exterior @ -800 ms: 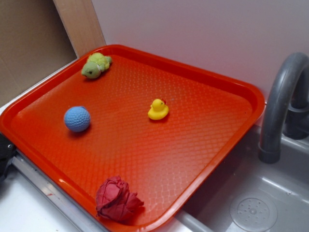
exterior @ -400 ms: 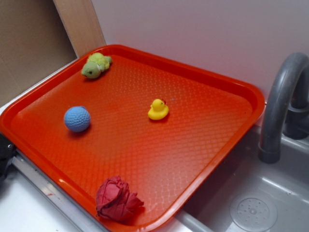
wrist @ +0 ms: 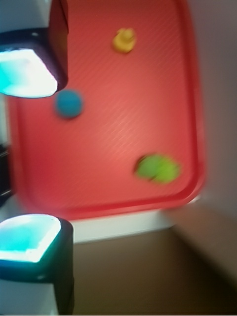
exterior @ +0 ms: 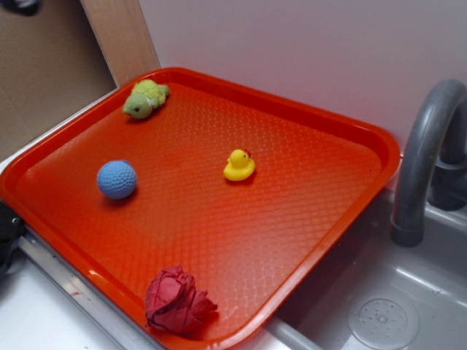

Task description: Grab the yellow duck.

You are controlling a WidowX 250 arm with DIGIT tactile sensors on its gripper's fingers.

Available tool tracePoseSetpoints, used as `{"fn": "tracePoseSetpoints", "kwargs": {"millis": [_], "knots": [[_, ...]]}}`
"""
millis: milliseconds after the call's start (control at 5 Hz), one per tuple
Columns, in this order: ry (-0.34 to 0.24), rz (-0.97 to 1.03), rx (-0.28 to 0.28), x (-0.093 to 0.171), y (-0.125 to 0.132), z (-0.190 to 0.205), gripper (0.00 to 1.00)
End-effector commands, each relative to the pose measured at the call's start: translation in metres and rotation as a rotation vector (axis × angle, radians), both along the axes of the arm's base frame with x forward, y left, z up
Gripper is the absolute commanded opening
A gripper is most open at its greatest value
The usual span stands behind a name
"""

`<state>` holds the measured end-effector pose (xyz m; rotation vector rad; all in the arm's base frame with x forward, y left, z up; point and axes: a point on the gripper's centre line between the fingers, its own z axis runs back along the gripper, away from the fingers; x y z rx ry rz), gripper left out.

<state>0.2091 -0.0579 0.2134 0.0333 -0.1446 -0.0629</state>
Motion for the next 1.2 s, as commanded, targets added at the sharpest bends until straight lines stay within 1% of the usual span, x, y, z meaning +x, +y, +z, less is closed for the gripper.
{"fn": "tracePoseSetpoints", "kwargs": {"millis": [0, 200, 400, 600, 800, 1000], "knots": [[-0.029, -0.312, -0.024, 0.02, -0.105, -0.033, 1.0], [-0.023, -0.396, -0.014, 0.021, -0.132, -0.044, 1.0], [-0.045, -0.457, -0.089, 0.036, -0.136, -0.072, 1.0], [-0.072, -0.525, -0.135, 0.037, -0.137, -0.1, 1.0], [-0.041, -0.544, -0.097, 0.031, -0.14, -0.114, 1.0], [-0.036, -0.549, -0.078, 0.026, -0.144, -0.129, 1.0]]}}
